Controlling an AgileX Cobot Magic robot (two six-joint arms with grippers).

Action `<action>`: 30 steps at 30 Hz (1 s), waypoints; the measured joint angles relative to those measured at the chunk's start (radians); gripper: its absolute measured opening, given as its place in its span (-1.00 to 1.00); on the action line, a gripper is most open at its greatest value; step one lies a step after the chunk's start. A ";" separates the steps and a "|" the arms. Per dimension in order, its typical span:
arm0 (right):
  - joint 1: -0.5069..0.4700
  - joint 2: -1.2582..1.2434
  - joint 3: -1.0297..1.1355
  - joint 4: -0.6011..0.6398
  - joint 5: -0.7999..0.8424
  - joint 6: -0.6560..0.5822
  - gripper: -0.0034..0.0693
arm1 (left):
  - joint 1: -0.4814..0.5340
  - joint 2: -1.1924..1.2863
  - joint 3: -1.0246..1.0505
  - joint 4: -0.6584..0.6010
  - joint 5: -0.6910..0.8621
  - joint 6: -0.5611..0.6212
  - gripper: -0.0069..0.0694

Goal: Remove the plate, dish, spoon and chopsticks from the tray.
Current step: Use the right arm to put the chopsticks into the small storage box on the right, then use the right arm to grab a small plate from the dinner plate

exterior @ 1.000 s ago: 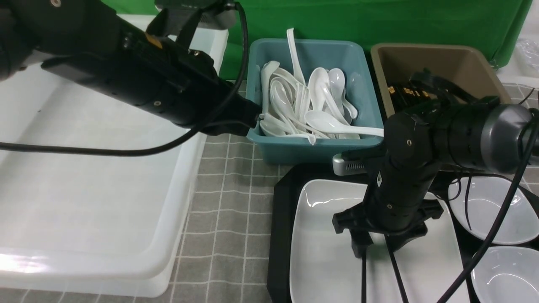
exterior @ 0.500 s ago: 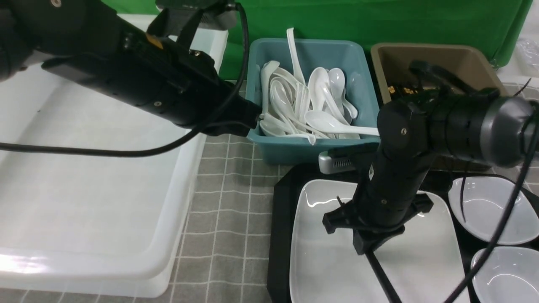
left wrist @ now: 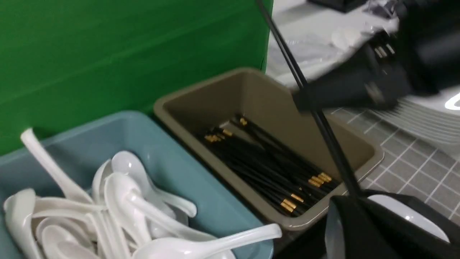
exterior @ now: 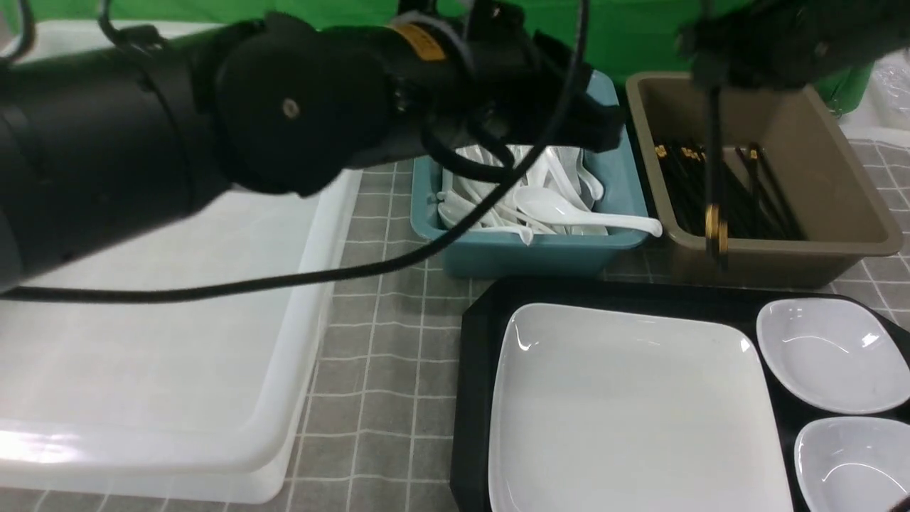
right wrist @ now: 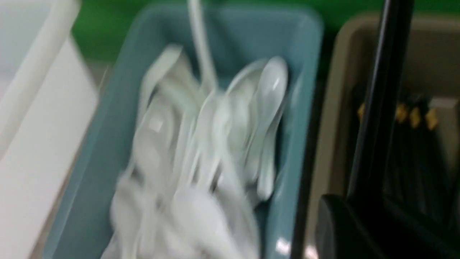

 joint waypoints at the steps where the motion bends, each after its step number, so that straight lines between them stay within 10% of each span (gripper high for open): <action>1: -0.025 0.021 -0.012 -0.001 -0.052 0.000 -0.56 | -0.004 0.005 0.000 0.000 0.003 0.000 -0.81; 12: -0.140 0.254 -0.042 -0.020 -0.203 0.002 -0.50 | -0.003 0.091 0.000 0.002 0.383 -0.050 -0.81; 21: -0.148 0.184 -0.053 -0.020 0.123 -0.002 0.43 | 0.051 0.135 0.000 0.093 0.571 -0.212 -0.81; 24: -0.142 0.107 -0.056 -0.021 0.285 -0.063 0.28 | 0.052 0.180 -0.012 0.096 0.624 -0.226 -0.81; 30: -0.091 -0.152 0.019 -0.020 0.572 -0.170 -0.73 | 0.051 0.336 -0.204 0.165 0.842 -0.323 -0.81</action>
